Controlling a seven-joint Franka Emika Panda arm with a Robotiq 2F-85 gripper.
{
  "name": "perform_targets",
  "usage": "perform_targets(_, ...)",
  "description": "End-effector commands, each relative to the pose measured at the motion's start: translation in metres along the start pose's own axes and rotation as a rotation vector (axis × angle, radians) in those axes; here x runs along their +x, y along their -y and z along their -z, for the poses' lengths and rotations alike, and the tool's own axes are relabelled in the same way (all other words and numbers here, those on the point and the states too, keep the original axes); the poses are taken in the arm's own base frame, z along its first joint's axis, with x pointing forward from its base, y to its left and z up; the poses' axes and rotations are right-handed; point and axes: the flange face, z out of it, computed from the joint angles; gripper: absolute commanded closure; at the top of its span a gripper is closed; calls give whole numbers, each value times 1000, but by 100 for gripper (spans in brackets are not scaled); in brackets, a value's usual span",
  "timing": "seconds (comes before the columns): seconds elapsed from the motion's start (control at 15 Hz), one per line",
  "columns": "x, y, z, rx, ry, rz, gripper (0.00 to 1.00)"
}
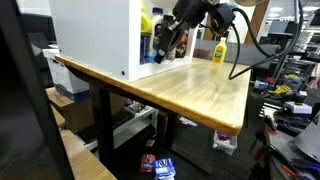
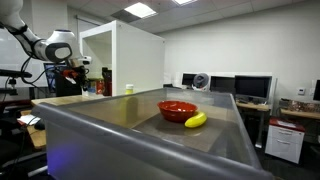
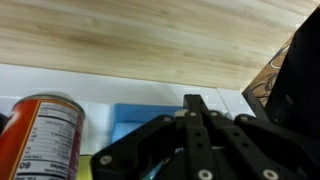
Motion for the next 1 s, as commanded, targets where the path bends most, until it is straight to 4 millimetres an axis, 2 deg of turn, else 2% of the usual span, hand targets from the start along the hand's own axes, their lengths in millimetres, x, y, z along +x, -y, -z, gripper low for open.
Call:
perform_targets(0.0, 5, -4, -1, -13, -16, 21, 100)
perform_targets(0.53, 16, -19, 7, -29, -43, 11, 100)
perform_targets(0.93, 16, -31, 14, -60, -35, -44, 100)
